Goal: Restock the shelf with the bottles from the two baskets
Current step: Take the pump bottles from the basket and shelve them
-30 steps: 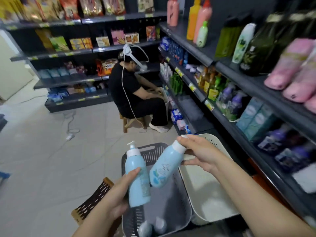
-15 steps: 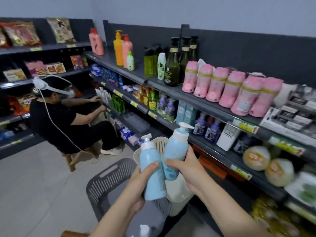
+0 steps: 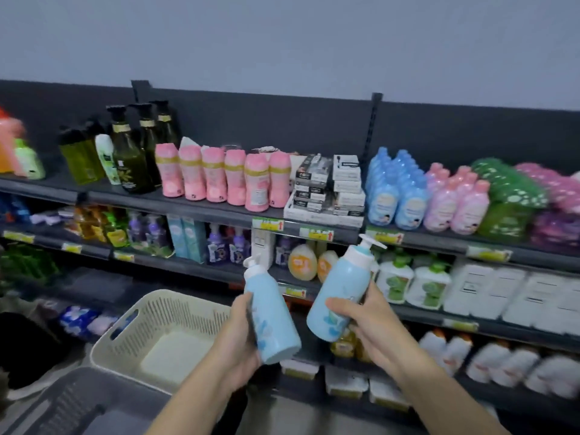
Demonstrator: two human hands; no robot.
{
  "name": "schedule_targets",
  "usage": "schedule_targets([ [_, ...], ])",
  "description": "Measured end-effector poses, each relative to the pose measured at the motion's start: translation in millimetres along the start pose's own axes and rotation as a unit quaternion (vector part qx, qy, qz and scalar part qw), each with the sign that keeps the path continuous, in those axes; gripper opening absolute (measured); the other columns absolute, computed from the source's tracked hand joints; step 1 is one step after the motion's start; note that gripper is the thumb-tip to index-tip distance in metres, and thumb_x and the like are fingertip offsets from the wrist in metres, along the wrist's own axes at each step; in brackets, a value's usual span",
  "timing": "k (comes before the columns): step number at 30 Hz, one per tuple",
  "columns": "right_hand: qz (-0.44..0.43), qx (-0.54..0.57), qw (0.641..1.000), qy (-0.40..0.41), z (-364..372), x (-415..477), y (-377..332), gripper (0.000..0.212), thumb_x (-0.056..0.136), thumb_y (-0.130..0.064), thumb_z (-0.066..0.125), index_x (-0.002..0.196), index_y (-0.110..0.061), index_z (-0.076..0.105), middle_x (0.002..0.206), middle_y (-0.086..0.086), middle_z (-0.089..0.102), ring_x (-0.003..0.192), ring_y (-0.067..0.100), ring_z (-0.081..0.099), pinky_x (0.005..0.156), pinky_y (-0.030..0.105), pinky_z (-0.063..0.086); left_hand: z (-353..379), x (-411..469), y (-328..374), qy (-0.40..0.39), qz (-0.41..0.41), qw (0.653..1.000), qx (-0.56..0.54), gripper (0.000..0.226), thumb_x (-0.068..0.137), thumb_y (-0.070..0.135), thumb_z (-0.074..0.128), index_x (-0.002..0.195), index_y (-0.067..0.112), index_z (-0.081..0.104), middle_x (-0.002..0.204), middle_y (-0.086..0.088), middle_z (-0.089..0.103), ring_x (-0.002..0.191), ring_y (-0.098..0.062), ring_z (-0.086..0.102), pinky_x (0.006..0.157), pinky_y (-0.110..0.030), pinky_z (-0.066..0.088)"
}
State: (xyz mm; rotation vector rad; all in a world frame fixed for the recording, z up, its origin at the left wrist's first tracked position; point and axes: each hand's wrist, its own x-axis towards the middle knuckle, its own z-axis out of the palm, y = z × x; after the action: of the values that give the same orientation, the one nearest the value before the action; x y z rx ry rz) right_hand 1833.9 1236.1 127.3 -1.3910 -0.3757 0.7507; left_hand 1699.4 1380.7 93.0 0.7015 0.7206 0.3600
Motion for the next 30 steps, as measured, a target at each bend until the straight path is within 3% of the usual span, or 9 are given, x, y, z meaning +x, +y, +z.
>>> schedule_targets([
  [3, -0.008, 0.016, 1.0, 0.02, -57.1, -7.9, -12.2, 0.058, 0.077, -0.002, 0.072, 0.125, -0.023, 0.048, 0.112, 0.001, 0.066, 0.099, 0.017, 0.065, 0.072, 0.029, 0.054, 52.6, 5.3, -19.5, -0.032, -0.005, 0.999, 0.022, 0.047, 0.089, 0.043, 0.054, 0.121, 0.008, 0.054, 0.109, -0.018, 0.068, 0.094, -0.031, 0.067, 0.066, -0.042, 0.057],
  [7, -0.02, 0.033, 0.998, 0.051, -137.5, -14.6, -28.4, 0.057, 0.078, -0.001, 0.071, 0.125, -0.025, 0.048, 0.112, 0.001, 0.066, 0.099, 0.017, 0.065, 0.076, 0.032, 0.055, 132.7, 11.7, -56.0, -0.066, 0.016, 0.994, 0.084, 0.035, 0.09, 0.04, 0.055, 0.111, 0.012, 0.059, 0.095, -0.012, 0.073, 0.082, -0.025, 0.071, 0.062, -0.038, 0.056],
  [11, -0.044, 0.04, 0.994, 0.095, -226.6, -24.2, -47.5, 0.058, 0.077, 0.001, 0.072, 0.125, -0.022, 0.049, 0.114, 0.004, 0.065, 0.102, 0.021, 0.064, 0.077, 0.034, 0.056, 221.2, 22.3, -99.4, -0.093, 0.029, 0.987, 0.13, 0.031, 0.092, 0.041, 0.052, 0.112, 0.018, 0.057, 0.104, -0.014, 0.068, 0.091, -0.028, 0.066, 0.073, -0.043, 0.054],
  [16, -0.06, 0.036, 0.985, 0.159, -328.8, -41.0, -63.5, 0.058, 0.074, 0.003, 0.074, 0.121, -0.02, 0.05, 0.111, 0.007, 0.066, 0.1, 0.024, 0.065, 0.08, 0.039, 0.055, 320.7, 26.3, -154.4, -0.126, 0.026, 0.978, 0.163, 0.028, 0.093, 0.042, 0.051, 0.104, 0.016, 0.057, 0.093, -0.016, 0.066, 0.083, -0.031, 0.063, 0.076, -0.046, 0.053],
  [19, -0.073, 0.028, 0.976, 0.203, -379.4, -52.3, -71.9, 0.059, 0.072, 0.005, 0.075, 0.121, -0.016, 0.049, 0.109, 0.011, 0.065, 0.1, 0.028, 0.064, 0.083, 0.044, 0.055, 370.3, 30.9, -180.0, -0.154, 0.043, 0.968, 0.193, 0.033, 0.093, 0.042, 0.051, 0.11, 0.015, 0.056, 0.098, -0.018, 0.066, 0.087, -0.033, 0.064, 0.079, -0.049, 0.054],
  [24, -0.123, 0.028, 0.954, 0.272, -453.9, -75.2, -96.2, 0.056, 0.066, -0.001, 0.079, 0.113, -0.014, 0.051, 0.102, 0.013, 0.065, 0.094, 0.029, 0.066, 0.061, 0.029, 0.055, 447.2, 34.5, -208.2, -0.242, 0.136, 0.927, 0.254, 0.035, 0.09, 0.044, 0.054, 0.122, 0.033, 0.047, 0.111, 0.001, 0.065, 0.091, -0.016, 0.068, 0.068, -0.035, 0.055],
  [26, -0.138, 0.041, 0.941, 0.305, -484.3, -78.0, -101.9, 0.051, 0.072, 0.004, 0.075, 0.113, -0.016, 0.051, 0.103, 0.013, 0.065, 0.094, 0.029, 0.065, 0.064, 0.032, 0.055, 476.0, 36.7, -215.6, -0.273, 0.173, 0.907, 0.271, 0.035, 0.088, 0.041, 0.056, 0.12, 0.036, 0.044, 0.109, 0.007, 0.064, 0.087, -0.01, 0.069, 0.066, -0.031, 0.055],
  [30, -0.151, 0.046, 0.924, 0.348, -536.2, -77.7, -106.9, 0.061, 0.069, 0.003, 0.077, 0.119, -0.018, 0.049, 0.109, 0.013, 0.064, 0.098, 0.029, 0.065, 0.081, 0.044, 0.055, 526.4, 50.7, -228.3, -0.312, 0.254, 0.862, 0.309, 0.043, 0.078, 0.046, 0.061, 0.116, 0.042, 0.043, 0.109, 0.013, 0.06, 0.093, -0.006, 0.064, 0.072, -0.03, 0.054],
])
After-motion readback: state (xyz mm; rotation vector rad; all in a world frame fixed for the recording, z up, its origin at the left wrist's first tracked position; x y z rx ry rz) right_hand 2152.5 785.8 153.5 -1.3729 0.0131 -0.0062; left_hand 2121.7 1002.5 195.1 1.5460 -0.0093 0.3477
